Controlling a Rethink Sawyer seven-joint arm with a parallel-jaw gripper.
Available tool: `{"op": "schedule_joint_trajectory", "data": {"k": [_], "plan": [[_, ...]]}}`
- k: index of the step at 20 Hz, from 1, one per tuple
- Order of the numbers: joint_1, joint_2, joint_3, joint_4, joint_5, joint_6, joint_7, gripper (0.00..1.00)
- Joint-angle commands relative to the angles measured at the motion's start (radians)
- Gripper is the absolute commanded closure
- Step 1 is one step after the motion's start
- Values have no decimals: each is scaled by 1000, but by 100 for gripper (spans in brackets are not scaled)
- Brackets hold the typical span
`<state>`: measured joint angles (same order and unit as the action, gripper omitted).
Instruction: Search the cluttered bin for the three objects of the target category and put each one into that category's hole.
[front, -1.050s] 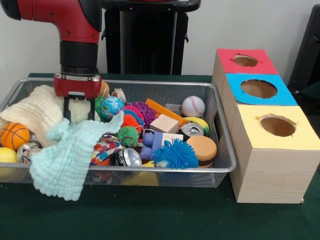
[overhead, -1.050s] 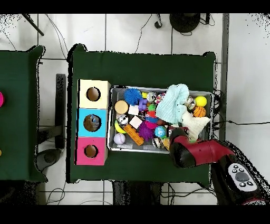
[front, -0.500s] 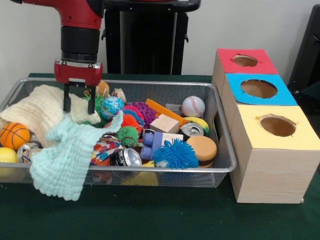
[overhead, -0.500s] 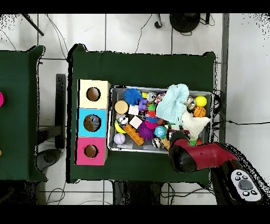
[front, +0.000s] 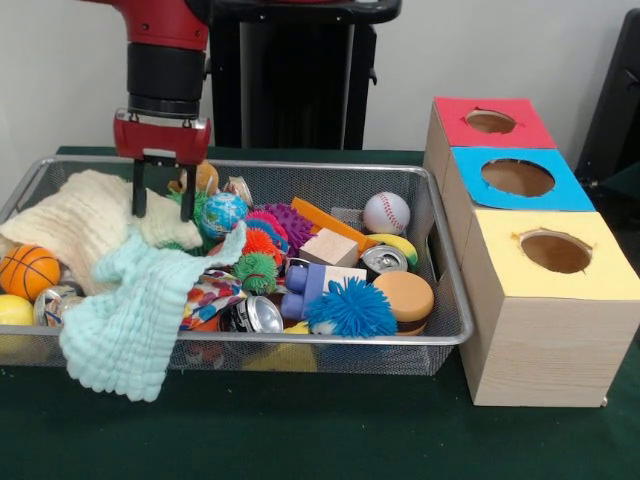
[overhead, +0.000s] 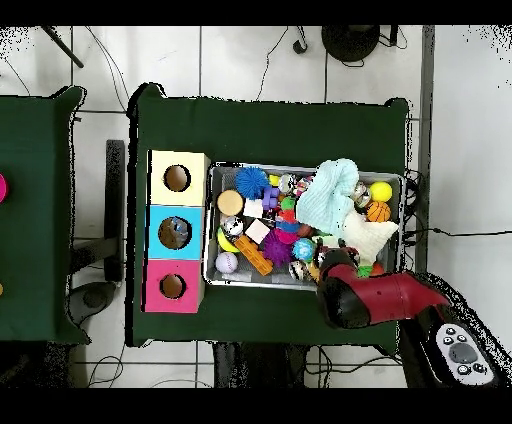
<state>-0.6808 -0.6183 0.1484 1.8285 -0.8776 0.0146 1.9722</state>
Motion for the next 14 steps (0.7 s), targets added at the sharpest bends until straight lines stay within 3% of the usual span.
{"op": "schedule_joint_trajectory", "data": {"k": [1, 8, 14], "plan": [[65, 76, -53, -68, -25, -6, 63, 0], [46, 133, -72, -126, -49, -30, 34, 0], [0, 86, -55, -109, -62, 18, -15, 0]]}}
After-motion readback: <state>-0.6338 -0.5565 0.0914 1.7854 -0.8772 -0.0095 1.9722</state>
